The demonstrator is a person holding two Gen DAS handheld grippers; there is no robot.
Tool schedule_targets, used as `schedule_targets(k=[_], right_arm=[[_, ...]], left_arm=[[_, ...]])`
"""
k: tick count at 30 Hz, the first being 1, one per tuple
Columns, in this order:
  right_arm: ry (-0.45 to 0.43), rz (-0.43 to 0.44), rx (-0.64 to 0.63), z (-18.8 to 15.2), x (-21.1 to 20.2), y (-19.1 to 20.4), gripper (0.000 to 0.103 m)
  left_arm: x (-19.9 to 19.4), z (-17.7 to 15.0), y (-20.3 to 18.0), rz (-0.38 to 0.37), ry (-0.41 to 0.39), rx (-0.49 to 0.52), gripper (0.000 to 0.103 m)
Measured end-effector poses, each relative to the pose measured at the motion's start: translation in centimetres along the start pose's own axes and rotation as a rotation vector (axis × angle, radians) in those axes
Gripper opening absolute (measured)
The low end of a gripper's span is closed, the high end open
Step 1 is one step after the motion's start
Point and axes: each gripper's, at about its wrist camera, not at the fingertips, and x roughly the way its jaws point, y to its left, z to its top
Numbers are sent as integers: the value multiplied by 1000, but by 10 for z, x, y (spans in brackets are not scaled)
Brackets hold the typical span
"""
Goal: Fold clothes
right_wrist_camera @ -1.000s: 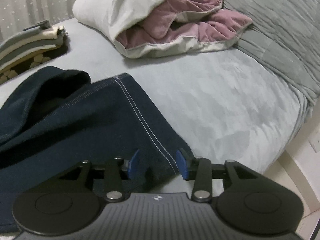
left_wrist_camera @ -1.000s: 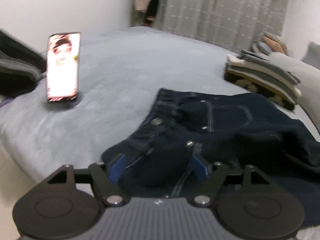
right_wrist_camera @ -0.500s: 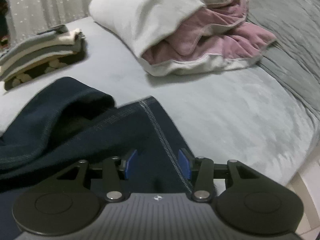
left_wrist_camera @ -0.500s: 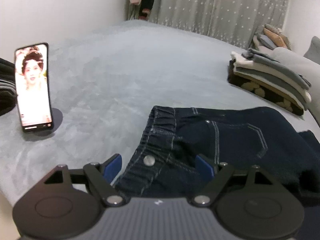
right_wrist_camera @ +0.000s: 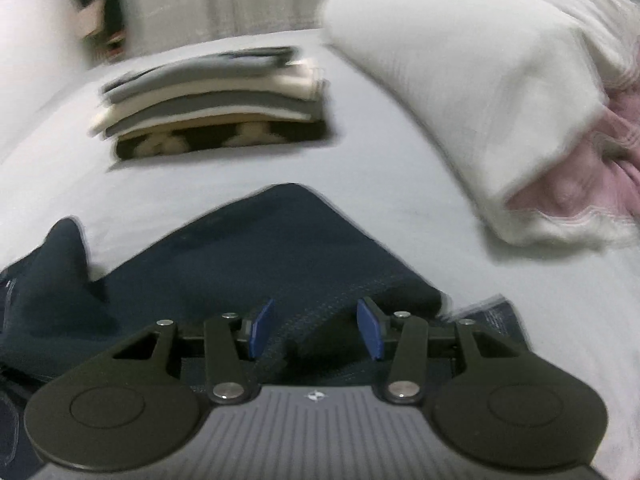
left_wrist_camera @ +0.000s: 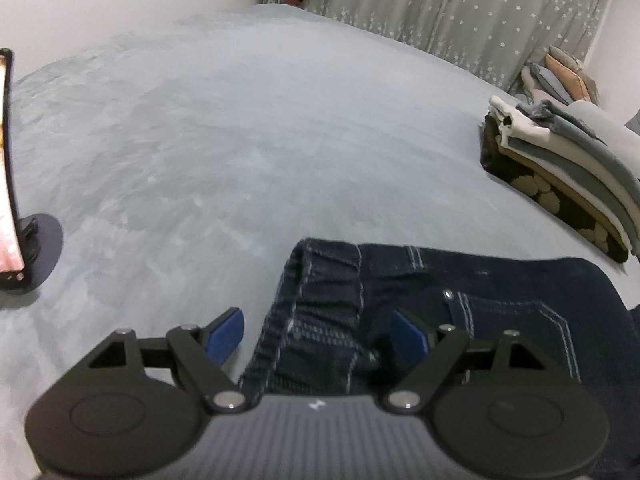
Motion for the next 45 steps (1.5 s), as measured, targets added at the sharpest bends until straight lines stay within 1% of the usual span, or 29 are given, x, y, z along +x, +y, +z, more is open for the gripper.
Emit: schedule_targets(k=[6, 9, 12, 13, 14, 16, 17, 20, 23, 25, 27, 28, 29, 30, 31, 33, 35, 38, 40, 41, 42, 45], right_arm=[[39, 129, -239, 21, 46, 67, 48], [55, 181, -352, 29, 67, 97, 48], [51, 218, -443, 37, 87, 120, 48], [48, 228, -471, 40, 94, 126, 48], [46, 238, -499, 43, 100, 132, 49], [62, 265, -546, 48, 113, 138, 49], [70, 279, -569, 50, 120, 142, 49], [88, 315, -635, 56, 139, 149, 49], [99, 368, -654, 64, 155, 150, 49], [138, 399, -642, 70, 164, 150, 50], [165, 426, -664, 72, 166, 151, 49], [178, 439, -675, 73, 168, 152, 43], [190, 455, -691, 72, 167, 154, 31], [208, 475, -710, 71, 166, 156, 22], [222, 492, -725, 69, 164, 159, 7], [203, 466, -780, 60, 156, 166, 1], [184, 440, -835, 51, 148, 173, 0], [113, 372, -842, 41, 135, 176, 0], [59, 315, -816, 41, 130, 173, 0], [30, 281, -800, 42, 128, 171, 0], [-2, 246, -772, 45, 125, 165, 0], [-85, 146, -691, 59, 118, 147, 0]], left_arm=[[19, 3, 9, -53, 7, -15, 79], [22, 7, 15, -67, -4, -67, 75], [27, 11, 14, -84, -10, -77, 70], [28, 12, 13, -90, -11, -79, 66], [30, 13, 13, -96, -13, -81, 59], [34, 16, 9, -93, -14, -55, 56], [35, 17, 7, -82, -16, -39, 49], [39, 19, 5, -67, -10, -26, 45], [41, 21, 2, -51, -11, -14, 44], [42, 22, 0, -42, -11, -7, 44], [43, 21, 0, -37, -12, -5, 44], [43, 21, 0, -36, -13, -6, 44], [43, 21, 1, -35, -13, -6, 44], [43, 21, 1, -34, -14, -7, 44], [43, 20, 1, -32, -15, -9, 44], [43, 21, 0, -26, -19, -17, 43], [42, 21, -3, -17, -33, -24, 38], [38, 23, -5, -10, -61, -36, 35], [35, 26, -5, 0, -90, -45, 31], [33, 28, -4, 12, -112, -49, 14], [31, 30, -4, 23, -134, -52, 14], [29, 38, 1, 31, -178, -107, 14]])
